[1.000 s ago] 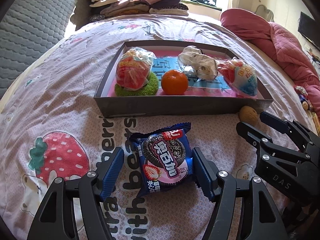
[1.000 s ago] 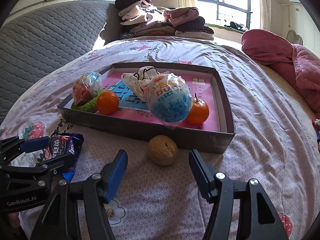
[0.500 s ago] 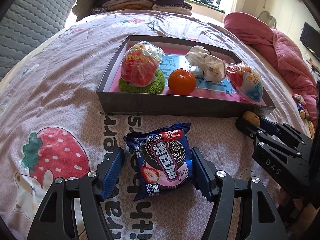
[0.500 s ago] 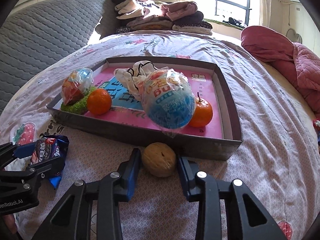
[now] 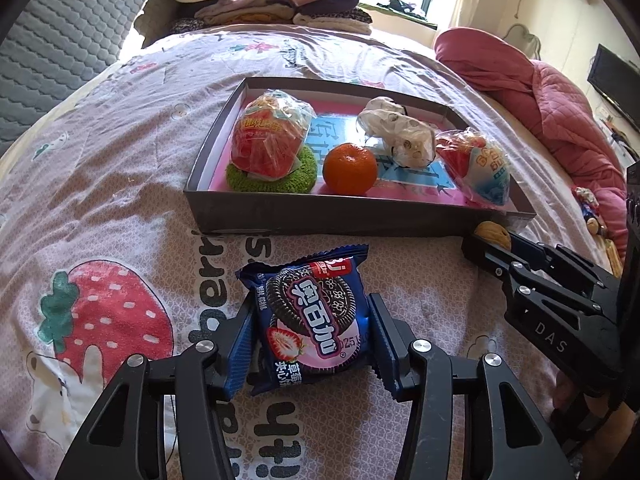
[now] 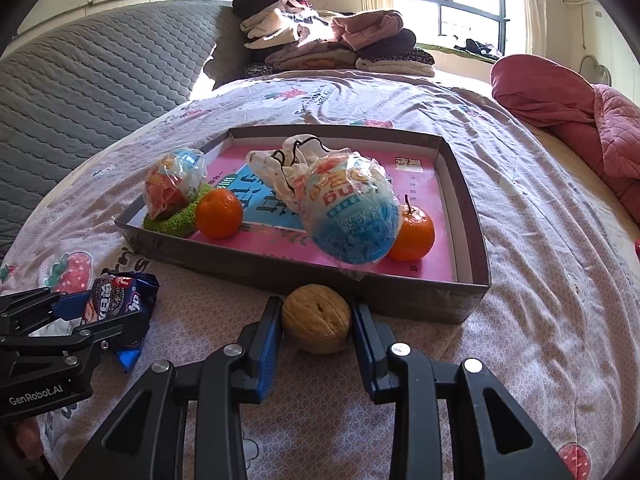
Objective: Organize objects
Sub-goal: 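Close left tool on the Oreo pack while right tool closes on the walnut, then carry the Oreo pack with left tool over the tray while right tool carries the walnut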
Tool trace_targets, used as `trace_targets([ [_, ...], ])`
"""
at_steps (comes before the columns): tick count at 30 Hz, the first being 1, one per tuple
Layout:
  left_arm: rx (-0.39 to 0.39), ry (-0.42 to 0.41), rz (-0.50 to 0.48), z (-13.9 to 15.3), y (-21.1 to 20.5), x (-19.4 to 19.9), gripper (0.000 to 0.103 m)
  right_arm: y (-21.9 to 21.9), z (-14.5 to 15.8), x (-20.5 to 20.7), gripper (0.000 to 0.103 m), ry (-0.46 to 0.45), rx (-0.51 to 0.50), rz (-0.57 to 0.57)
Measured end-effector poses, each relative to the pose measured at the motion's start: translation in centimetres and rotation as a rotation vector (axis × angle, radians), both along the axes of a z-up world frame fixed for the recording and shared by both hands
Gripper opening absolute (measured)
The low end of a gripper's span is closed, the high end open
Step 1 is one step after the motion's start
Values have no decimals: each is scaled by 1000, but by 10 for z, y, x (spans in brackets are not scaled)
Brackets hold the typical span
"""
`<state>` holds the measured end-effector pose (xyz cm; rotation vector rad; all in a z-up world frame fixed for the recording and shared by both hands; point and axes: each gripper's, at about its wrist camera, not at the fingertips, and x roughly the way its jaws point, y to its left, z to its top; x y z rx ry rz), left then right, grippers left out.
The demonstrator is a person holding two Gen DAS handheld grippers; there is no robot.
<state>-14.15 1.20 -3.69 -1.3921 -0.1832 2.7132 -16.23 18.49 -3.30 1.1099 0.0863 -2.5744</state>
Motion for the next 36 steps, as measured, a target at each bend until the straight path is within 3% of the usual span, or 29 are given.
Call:
trace_targets([
  [17, -38, 111, -30, 31, 9, 15, 53, -2, 32, 21, 34, 81, -55, 49],
  [36, -75, 239, -65, 73, 22, 6, 54, 12, 85, 28, 34, 232, -85, 25],
])
